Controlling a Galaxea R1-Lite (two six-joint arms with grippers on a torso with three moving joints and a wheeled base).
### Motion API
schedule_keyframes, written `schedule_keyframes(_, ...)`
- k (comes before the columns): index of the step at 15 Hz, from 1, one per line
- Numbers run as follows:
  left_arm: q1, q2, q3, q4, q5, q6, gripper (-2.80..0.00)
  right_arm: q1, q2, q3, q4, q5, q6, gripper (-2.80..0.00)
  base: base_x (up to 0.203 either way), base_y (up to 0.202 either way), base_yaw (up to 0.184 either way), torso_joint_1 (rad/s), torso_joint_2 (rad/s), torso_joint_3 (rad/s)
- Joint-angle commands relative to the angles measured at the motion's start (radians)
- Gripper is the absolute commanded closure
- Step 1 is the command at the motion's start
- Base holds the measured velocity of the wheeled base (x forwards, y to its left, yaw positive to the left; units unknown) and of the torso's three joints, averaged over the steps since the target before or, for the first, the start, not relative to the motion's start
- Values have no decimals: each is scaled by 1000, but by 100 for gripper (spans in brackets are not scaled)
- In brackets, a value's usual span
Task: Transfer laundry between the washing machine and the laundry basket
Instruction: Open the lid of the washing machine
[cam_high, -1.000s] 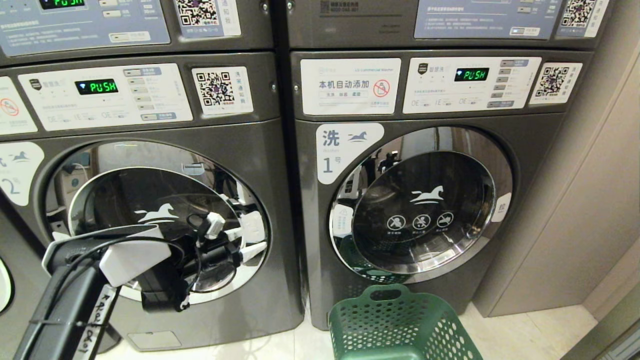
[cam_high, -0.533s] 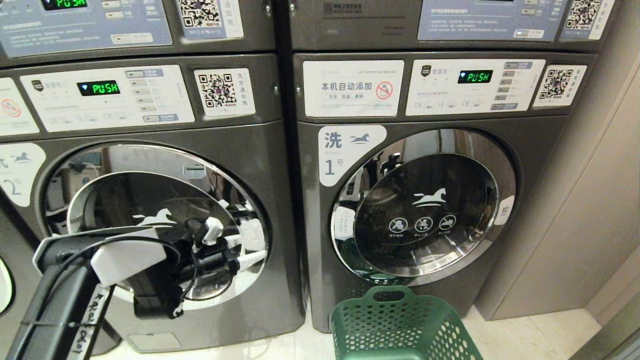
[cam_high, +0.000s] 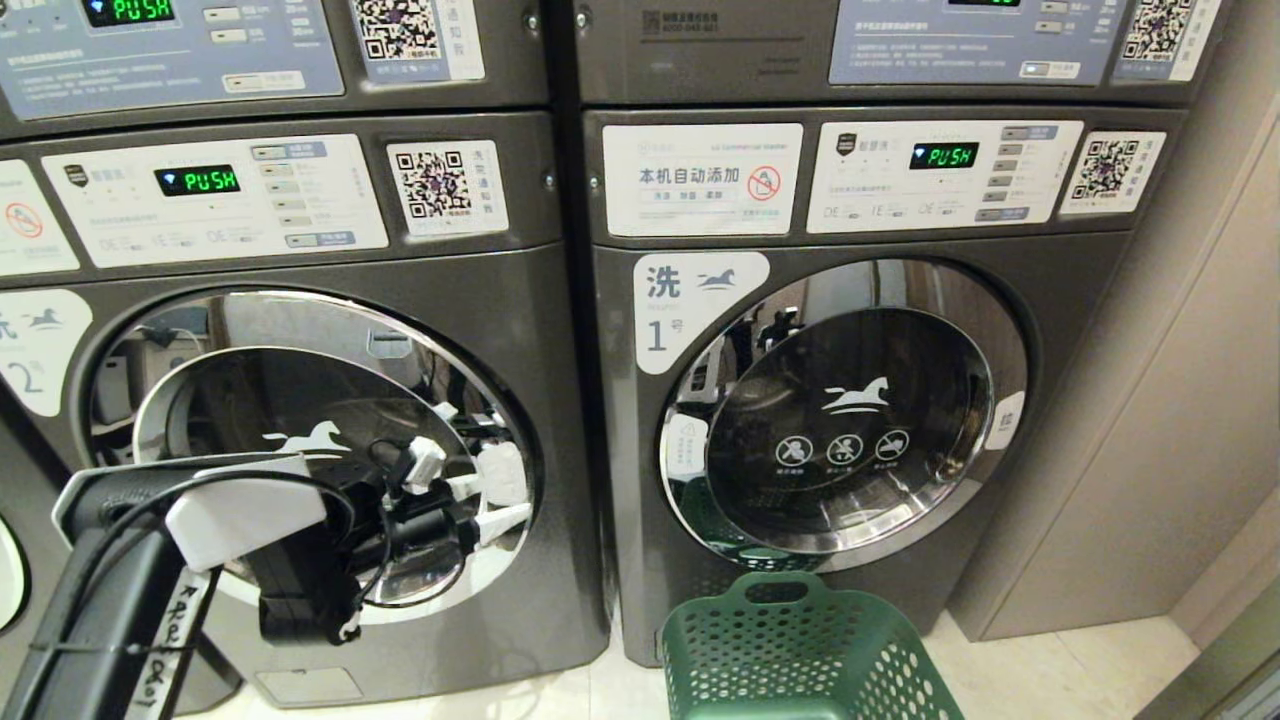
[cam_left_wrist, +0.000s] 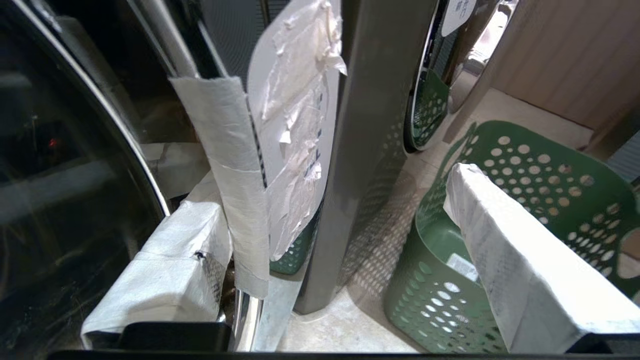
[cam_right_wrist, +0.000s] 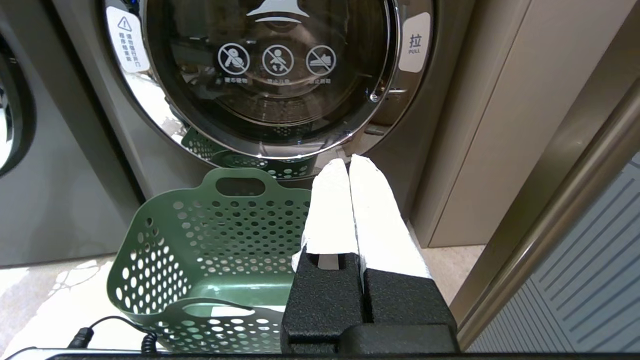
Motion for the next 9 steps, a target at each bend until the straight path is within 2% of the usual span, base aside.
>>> schedule_keyframes(1,36,-27,15,-11,14,-19,-280,0,2,0,0,0,-1,0,0,0,0,0,0,0)
schedule_keyframes(9,147,-61,81,-11,16,-23,-280,0,2,0,0,0,0,0,0,0,0,0,0,0)
